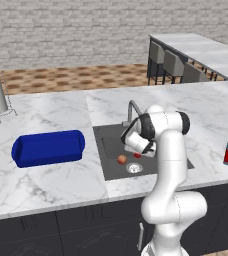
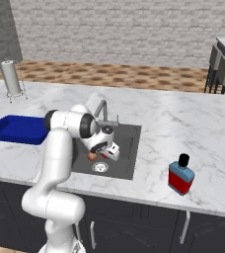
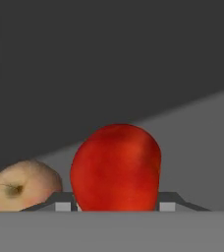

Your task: Pick up all produce items and place them in the sink. Turn on the sink faucet to wash them. Then turn the sink off and put them in the tray.

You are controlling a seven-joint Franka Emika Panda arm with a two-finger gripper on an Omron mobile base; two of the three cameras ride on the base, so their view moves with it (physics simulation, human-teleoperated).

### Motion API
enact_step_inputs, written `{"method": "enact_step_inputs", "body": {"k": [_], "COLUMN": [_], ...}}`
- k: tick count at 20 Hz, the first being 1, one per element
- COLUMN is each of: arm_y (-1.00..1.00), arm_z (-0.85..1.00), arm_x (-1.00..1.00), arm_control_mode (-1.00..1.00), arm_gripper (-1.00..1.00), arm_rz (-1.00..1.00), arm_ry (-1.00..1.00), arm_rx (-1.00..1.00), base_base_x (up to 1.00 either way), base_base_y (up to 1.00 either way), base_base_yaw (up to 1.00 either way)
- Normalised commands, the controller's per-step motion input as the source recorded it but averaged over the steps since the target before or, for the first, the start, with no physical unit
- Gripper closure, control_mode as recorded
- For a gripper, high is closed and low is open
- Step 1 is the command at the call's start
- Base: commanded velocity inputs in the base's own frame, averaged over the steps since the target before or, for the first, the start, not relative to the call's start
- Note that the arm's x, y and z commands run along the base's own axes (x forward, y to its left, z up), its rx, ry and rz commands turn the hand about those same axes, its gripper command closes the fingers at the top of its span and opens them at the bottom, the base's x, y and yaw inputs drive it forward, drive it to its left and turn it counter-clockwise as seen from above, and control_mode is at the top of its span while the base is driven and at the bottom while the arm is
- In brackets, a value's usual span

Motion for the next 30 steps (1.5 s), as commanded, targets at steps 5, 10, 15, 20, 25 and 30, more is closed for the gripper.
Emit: {"method": "enact_step_inputs", "body": {"k": [5,10,15,20,25,30], "arm_y": [0.01,0.11,0.10,0.00,0.00,-0.03], "arm_z": [-0.38,-0.36,-0.25,-0.01,0.27,0.60], "arm_x": [0.29,0.01,0.01,0.00,-0.02,-0.16], "arm_control_mode": [-1.00,-1.00,-1.00,-1.00,-1.00,-1.00], "arm_gripper": [1.00,1.00,-1.00,-1.00,-1.00,-1.00], "arm_rz": [-0.13,-0.12,-0.12,-0.10,-0.04,-0.01], "arm_ry": [0.00,0.00,0.00,0.00,0.00,0.00], "arm_rx": [0.02,0.01,0.00,0.00,0.00,0.00], "base_base_x": [0.00,0.00,0.00,0.00,0.00,0.00], "base_base_y": [0.00,0.00,0.00,0.00,0.00,0.00], "base_base_yaw": [0.00,0.00,0.00,0.00,0.00,0.00]}}
